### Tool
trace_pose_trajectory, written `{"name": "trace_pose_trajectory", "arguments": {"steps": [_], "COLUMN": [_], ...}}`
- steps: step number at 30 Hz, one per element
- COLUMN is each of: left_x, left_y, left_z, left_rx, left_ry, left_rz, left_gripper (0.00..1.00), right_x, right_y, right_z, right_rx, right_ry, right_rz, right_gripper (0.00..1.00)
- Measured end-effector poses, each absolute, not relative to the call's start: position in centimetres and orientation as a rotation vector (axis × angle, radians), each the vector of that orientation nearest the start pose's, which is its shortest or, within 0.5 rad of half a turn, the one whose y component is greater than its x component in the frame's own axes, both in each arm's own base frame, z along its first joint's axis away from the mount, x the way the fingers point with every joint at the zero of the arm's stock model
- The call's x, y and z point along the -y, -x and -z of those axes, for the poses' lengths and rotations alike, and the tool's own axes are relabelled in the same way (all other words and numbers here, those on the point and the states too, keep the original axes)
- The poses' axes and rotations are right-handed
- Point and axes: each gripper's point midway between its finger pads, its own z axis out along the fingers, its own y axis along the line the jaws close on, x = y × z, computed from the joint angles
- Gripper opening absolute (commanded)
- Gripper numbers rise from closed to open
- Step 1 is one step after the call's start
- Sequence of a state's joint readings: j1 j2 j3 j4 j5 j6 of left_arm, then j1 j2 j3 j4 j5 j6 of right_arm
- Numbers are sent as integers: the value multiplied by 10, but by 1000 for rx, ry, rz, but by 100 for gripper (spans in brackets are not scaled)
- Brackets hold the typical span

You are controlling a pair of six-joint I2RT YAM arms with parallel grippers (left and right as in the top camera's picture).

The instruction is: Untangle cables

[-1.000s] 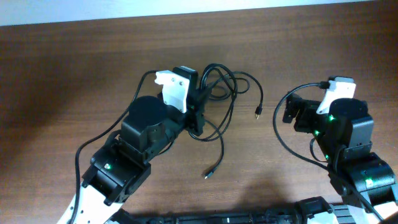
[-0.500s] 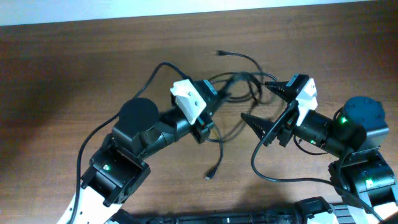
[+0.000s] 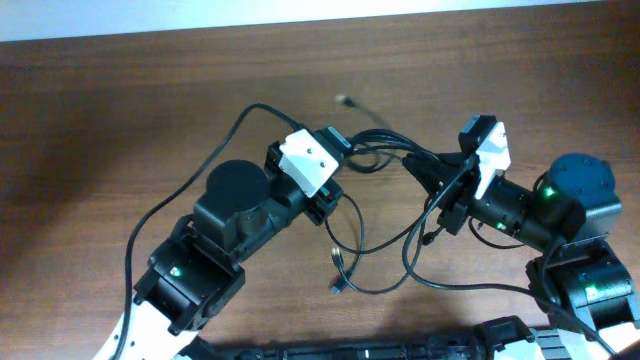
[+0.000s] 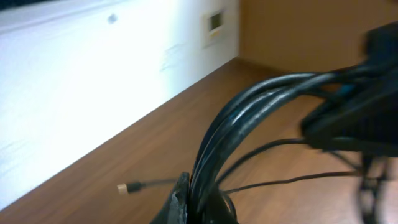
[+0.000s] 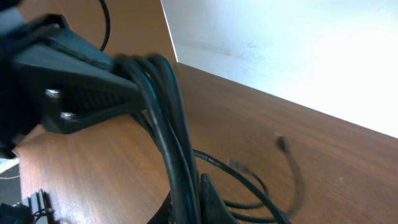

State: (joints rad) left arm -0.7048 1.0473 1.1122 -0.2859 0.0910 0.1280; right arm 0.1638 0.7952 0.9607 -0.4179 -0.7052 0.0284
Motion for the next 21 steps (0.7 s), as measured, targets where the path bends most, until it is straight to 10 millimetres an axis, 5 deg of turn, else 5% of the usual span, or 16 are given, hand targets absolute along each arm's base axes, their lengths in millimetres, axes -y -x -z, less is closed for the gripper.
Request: {"name": "trace_pose_trajectory", "arguments": {"steps": [10, 11, 13, 15, 17, 21], "left_x": [226, 224, 221, 194, 182, 176], "left_y": [-285, -285, -287, -302, -308, -309], "left_z": [-347, -346, -345, -341, -342, -340], "left_rx": [-1733, -1739, -1747, -1793, -1804, -1818], "left_ry": [-708, -705, -696, -600, -552, -519], "left_rz": [294, 285, 261, 146, 92, 66], "left_gripper": [3, 16, 66, 88, 94, 99], "right_x": [-154, -153, -149, -135, -126, -108], "right_y": [-245, -245, -248, -253, -254, -266], "right_z": [-370, -373, -386, -413, -427, -428], "right_rx": [-1682, -1677, -1650, -1590, -1564, -1579], "right_ry": [611, 607, 589, 529, 483, 387], "right_rz": [-773, -766, -727, -633, -573, -477], "right_gripper": [4, 4, 4, 4, 4, 47]}}
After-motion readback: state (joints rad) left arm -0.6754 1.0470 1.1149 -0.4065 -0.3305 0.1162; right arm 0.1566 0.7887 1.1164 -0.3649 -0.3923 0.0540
